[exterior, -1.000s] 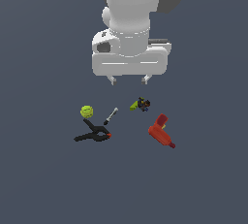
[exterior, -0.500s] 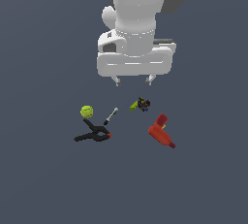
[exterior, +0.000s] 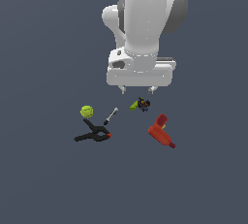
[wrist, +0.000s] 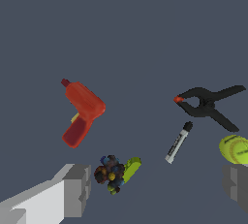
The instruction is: Pick up a designated object from a clutter of objects.
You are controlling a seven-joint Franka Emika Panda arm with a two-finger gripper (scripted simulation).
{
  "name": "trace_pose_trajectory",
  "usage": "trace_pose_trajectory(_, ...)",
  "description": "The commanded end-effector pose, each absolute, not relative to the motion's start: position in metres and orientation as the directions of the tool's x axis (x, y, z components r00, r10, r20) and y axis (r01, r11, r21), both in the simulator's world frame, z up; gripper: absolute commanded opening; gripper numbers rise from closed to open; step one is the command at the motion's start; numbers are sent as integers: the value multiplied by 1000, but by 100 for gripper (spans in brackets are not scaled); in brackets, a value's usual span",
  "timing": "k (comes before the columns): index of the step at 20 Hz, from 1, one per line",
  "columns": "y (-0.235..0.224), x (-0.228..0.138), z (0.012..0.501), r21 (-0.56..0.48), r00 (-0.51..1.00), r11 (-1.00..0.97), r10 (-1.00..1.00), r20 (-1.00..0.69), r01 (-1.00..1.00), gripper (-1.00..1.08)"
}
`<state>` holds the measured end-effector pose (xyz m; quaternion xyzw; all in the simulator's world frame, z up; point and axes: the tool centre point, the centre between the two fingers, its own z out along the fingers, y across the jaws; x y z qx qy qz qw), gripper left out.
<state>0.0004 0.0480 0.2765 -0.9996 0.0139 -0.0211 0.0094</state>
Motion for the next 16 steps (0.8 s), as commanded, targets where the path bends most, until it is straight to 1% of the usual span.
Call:
trace_pose_trajectory(1, 55, -6, 256, -16, 998, -999, -48, 37, -47, 100)
trace_pose_trajectory(10, 85, -51, 168, -4, 991, -991, -134, 18, -134, 100)
trace_pose_trajectory(16, 99, -82, 128, -1, 984, -984, -176, 9, -176, 100)
